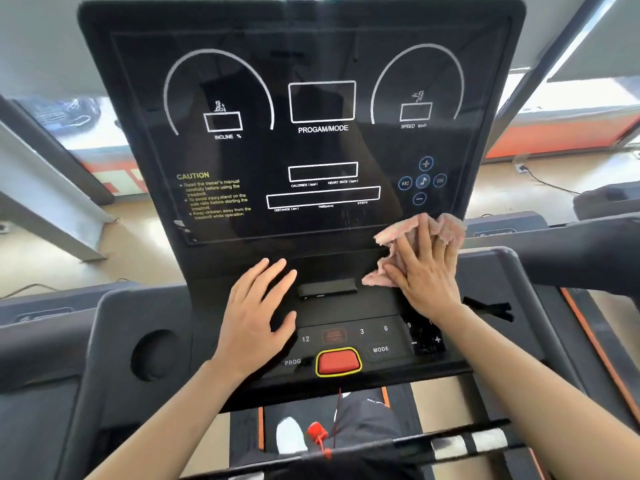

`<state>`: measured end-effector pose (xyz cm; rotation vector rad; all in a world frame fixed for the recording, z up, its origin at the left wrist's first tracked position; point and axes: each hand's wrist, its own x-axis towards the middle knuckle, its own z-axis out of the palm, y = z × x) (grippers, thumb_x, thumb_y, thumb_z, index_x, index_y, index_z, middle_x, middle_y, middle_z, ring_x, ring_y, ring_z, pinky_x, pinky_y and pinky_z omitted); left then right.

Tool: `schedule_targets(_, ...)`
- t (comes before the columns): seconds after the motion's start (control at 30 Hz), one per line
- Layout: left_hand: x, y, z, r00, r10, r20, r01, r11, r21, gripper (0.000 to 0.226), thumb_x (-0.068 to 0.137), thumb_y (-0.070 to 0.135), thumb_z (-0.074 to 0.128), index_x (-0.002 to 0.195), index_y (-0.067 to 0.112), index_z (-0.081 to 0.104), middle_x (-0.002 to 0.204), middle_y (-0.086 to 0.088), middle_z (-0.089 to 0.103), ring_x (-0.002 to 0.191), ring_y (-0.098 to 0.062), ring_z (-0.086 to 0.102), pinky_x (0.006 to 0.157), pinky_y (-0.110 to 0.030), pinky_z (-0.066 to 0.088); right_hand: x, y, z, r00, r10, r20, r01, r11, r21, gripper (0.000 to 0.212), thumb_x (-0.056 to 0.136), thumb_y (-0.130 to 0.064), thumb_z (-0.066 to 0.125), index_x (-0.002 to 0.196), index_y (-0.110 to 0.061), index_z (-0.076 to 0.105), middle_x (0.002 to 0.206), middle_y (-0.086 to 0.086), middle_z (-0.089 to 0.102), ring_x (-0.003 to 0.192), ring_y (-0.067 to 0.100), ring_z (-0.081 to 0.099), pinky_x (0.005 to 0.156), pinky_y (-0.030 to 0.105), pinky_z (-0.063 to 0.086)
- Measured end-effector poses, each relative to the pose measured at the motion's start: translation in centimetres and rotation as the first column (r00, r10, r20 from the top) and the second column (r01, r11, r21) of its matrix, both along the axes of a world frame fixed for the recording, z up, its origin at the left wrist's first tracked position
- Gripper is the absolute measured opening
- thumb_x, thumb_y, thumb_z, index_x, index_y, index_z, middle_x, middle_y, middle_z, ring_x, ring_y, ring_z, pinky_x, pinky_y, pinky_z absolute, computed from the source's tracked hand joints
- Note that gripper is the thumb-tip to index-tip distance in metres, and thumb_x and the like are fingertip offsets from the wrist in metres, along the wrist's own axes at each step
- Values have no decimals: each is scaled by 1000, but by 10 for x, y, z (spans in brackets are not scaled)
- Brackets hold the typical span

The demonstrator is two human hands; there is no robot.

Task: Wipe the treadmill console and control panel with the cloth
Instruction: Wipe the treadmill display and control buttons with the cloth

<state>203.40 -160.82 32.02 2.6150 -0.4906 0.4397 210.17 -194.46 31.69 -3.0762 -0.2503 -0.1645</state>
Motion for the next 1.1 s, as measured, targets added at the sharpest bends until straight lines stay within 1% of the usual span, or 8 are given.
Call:
schedule_targets(0.07,-11,13,-1,998,64,1,-64,998,-28,58,89,32,64,144,18,59,154,-2,52,149,-25,40,122,-44,33,1,10,3,998,61,19,-61,998,11,60,99,-60,35,152,-44,12,167,4,-7,149,48,5,120,62,-6)
schedule_targets(0.2,-27,41,-6,950,299,-90,-305,950,-67,60,87,40,59,141,15,59,150,-6,53,141,-32,44,116,-51,39,2,31,0,989,143,24,-143,990,-5,54,103,-55,33,154,-40,27,168,4,-7,148,45,1,118,68,3)
schedule_targets(0.37,-54,65,-14,842,454,-293,-497,862,-94,70,85,44,65,148,16,51,156,-6,43,139,-30,43,110,-53,45,1,58,-4,965,246,92,-241,969,-63,49,104,-50,35,150,-36,38,168,8,6,143,51,18,117,69,10)
schedule_targets(0.57,-70,65,-18,809,421,-411,-501,859,-106,75,86,26,81,152,17,48,166,4,34,144,-24,41,112,-47,41,0,110,0,924,347,158,-338,937,-85,49,105,-48,40,152,-40,31,170,6,8,138,52,28,119,63,-1)
schedule_targets(0.73,-72,75,-15,815,369,-447,-472,870,-142,73,83,49,65,150,22,52,166,14,30,145,-15,37,110,-36,36,-2,170,4,882,454,125,-447,891,-80,52,103,-53,45,152,-42,33,171,1,6,141,49,27,118,66,3)
schedule_targets(0.83,-73,87,-17,832,317,-455,-431,886,-172,73,82,57,59,148,26,55,166,18,30,145,-9,38,113,-34,35,-7,199,3,838,530,128,-519,848,-109,56,102,-54,44,156,-43,30,171,-4,7,139,43,26,121,61,-8)
schedule_targets(0.97,-71,98,-16,847,268,-460,-409,881,-240,61,85,40,72,142,22,62,162,19,37,140,-3,44,113,-30,38,-10,227,7,811,575,111,-564,818,-116,59,104,-53,40,159,-41,22,172,-6,6,145,38,21,121,57,-16)
schedule_targets(1.1,-74,102,-16,864,325,-383,-477,771,-422,41,89,15,75,130,12,70,138,8,63,125,-5,60,105,-37,55,-14,253,7,739,673,20,-663,732,-155,59,106,-49,36,161,-35,20,172,-6,3,154,36,17,119,57,-20)
